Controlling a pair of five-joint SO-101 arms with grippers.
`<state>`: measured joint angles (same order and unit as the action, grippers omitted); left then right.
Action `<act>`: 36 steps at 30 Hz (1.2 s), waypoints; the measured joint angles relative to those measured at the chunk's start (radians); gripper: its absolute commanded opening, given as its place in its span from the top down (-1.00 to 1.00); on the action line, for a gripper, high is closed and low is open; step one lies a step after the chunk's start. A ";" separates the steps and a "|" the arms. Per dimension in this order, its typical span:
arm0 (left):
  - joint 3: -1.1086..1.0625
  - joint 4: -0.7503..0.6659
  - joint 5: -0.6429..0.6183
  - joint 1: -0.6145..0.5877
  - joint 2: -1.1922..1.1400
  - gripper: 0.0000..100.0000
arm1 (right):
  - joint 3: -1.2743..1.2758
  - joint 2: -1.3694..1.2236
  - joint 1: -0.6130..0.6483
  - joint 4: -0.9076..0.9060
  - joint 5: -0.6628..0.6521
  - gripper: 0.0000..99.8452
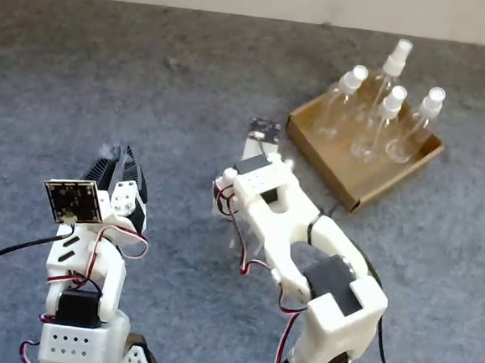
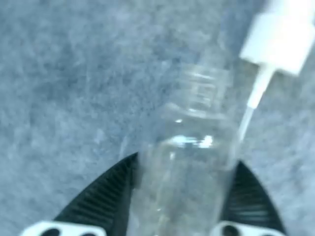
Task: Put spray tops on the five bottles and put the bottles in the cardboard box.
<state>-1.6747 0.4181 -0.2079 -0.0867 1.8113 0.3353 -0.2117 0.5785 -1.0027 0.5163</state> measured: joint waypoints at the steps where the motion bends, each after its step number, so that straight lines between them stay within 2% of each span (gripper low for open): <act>1: 0.000 0.000 0.000 0.000 0.000 0.99 | 0.000 0.000 0.000 0.000 -0.038 0.98; 9: 0.000 0.000 0.000 0.000 0.000 0.99 | 0.000 0.000 0.000 0.002 -0.384 0.99; 15: 0.000 0.000 0.000 0.000 0.000 0.99 | -0.028 0.031 0.003 -0.095 -0.582 0.99; 26: 0.000 0.000 0.000 0.000 0.000 0.99 | -0.041 0.410 0.000 -0.261 -0.626 0.99; 33: 0.000 0.000 0.072 0.000 0.000 0.99 | -0.041 0.605 -0.117 -0.356 -0.631 0.99; 36: 0.000 0.000 0.077 0.009 0.000 0.99 | -0.041 0.632 -0.137 -0.410 -0.713 0.99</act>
<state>-1.6747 0.4181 -0.1312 -0.0775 1.8113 0.2938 0.4204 0.4419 -1.4124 -0.1972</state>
